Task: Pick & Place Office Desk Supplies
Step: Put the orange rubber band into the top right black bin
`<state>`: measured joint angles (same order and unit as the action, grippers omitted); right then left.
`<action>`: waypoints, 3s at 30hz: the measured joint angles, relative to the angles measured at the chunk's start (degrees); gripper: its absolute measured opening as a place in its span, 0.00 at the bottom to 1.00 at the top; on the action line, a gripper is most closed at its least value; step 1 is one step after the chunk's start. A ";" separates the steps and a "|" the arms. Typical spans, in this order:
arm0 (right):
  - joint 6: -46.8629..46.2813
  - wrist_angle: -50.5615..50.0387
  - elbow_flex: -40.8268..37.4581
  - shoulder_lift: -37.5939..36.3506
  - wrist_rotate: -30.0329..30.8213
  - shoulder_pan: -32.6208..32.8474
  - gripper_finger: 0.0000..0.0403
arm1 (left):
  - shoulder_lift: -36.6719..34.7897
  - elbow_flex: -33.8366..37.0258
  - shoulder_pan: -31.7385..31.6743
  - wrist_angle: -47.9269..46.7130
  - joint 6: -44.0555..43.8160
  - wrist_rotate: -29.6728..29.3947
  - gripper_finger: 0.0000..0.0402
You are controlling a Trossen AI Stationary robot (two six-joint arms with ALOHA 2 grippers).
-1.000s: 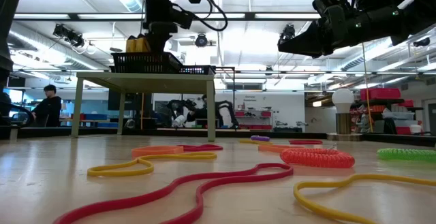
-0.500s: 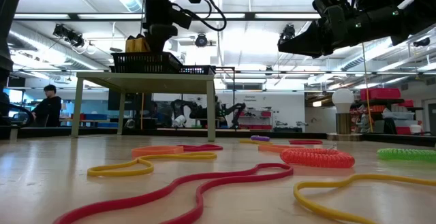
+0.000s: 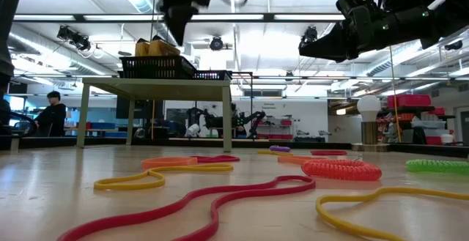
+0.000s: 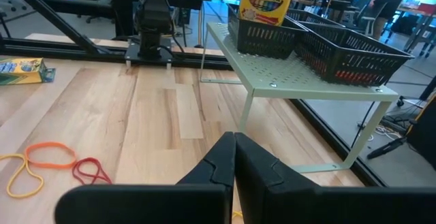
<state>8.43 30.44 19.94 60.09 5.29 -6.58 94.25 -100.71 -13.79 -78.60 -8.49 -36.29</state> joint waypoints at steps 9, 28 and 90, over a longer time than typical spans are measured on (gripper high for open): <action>0.21 -0.17 0.00 -0.01 -0.29 -0.01 0.03 | -6.74 4.04 11.09 14.14 0.55 -2.69 0.03; -5.35 -2.30 0.02 -0.01 9.80 1.87 0.01 | -15.16 66.70 22.88 117.31 16.94 21.26 0.02; -44.58 -32.99 23.63 38.37 17.60 23.73 0.35 | -15.14 82.06 28.08 132.35 9.81 12.76 0.02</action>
<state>-36.15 -2.55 43.57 98.46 22.88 17.15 79.11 -18.65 14.28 53.76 1.32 -23.53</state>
